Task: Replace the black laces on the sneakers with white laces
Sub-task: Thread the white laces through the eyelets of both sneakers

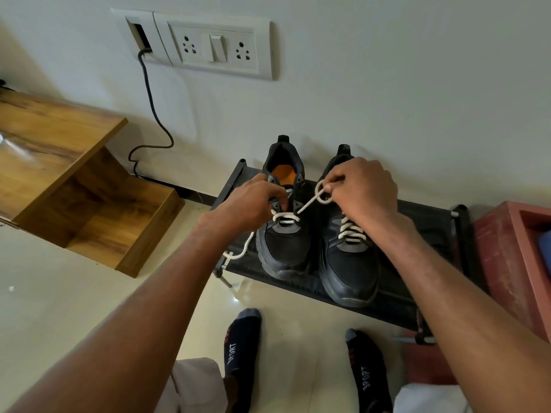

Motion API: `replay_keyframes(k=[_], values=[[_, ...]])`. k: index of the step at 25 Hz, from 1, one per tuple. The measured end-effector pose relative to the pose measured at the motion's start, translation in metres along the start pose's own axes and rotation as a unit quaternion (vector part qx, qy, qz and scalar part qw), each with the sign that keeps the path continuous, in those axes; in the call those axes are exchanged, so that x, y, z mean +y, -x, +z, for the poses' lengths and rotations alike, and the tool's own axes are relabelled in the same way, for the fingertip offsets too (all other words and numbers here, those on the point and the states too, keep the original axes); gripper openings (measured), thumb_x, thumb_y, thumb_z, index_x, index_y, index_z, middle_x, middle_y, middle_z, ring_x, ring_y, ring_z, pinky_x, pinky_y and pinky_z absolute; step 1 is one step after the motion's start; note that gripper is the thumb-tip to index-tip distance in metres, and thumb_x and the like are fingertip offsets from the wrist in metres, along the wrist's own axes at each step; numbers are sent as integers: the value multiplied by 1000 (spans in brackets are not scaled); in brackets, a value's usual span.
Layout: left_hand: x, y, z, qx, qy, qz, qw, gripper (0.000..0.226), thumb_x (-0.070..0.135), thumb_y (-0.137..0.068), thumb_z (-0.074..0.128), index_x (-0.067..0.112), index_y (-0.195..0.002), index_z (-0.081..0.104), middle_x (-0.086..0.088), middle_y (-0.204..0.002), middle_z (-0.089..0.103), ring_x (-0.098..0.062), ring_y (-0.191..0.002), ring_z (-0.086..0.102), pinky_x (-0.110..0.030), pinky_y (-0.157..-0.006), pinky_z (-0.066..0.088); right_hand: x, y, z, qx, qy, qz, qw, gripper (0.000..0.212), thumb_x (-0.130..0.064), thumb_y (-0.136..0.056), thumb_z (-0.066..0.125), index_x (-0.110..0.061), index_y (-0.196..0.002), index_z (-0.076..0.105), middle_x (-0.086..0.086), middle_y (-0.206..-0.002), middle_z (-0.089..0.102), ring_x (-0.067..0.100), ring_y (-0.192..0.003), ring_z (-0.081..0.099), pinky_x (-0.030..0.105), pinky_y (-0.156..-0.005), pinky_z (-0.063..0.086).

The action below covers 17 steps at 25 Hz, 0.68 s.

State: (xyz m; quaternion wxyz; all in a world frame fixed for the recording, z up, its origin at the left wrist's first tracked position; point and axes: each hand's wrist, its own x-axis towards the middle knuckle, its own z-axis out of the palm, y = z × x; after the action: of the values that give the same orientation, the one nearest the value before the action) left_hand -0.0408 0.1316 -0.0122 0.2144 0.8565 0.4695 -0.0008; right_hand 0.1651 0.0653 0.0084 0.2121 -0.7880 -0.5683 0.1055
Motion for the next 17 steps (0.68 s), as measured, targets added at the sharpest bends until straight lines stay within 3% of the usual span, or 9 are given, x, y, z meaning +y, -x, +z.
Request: replay_keyframes(k=[3, 6, 8, 11, 17], values=[[1, 4, -3, -10, -2, 10, 1000, 33, 8, -98, 62, 32, -118, 71, 0, -110, 47, -24, -102, 52, -31, -78, 37, -4, 6, 4, -64, -27, -48, 996, 25, -29, -90, 79, -35, -114, 77, -6, -103, 76, 19, -96, 69, 39, -87, 58], [6, 7, -4, -10, -15, 23, 1000, 34, 5, -96, 64, 27, -121, 71, 0, -109, 64, -23, -104, 60, -34, -79, 42, -15, 18, 18, -136, 18, -94, 986, 29, -36, -90, 79, -33, -118, 74, -5, -104, 73, 18, -95, 67, 34, -80, 53], [5, 8, -4, 4, -9, 25, 1000, 31, 6, -96, 66, 27, -118, 72, 1, -106, 70, -22, -100, 65, -31, -76, 47, -14, 14, 18, -109, 32, -75, 991, 15, -36, -94, 75, -31, -108, 78, -2, -99, 73, 19, -89, 68, 35, -78, 55], [3, 10, -4, 30, -15, 20, 999, 26, 9, -93, 72, 28, -111, 74, 7, -91, 62, -16, -86, 61, -18, -61, 35, -4, 5, 5, -32, 29, -8, 999, 8, -29, -94, 73, -29, -96, 81, 1, -93, 74, 26, -83, 68, 39, -76, 59], [1, 7, -1, 26, -24, -11, 999, 37, 1, -88, 72, 34, -104, 73, 2, -99, 69, -19, -86, 65, -30, -67, 48, -6, 11, 4, 0, 94, 30, 995, 7, -27, -95, 74, -24, -101, 77, 3, -88, 62, 26, -76, 56, 35, -69, 49]])
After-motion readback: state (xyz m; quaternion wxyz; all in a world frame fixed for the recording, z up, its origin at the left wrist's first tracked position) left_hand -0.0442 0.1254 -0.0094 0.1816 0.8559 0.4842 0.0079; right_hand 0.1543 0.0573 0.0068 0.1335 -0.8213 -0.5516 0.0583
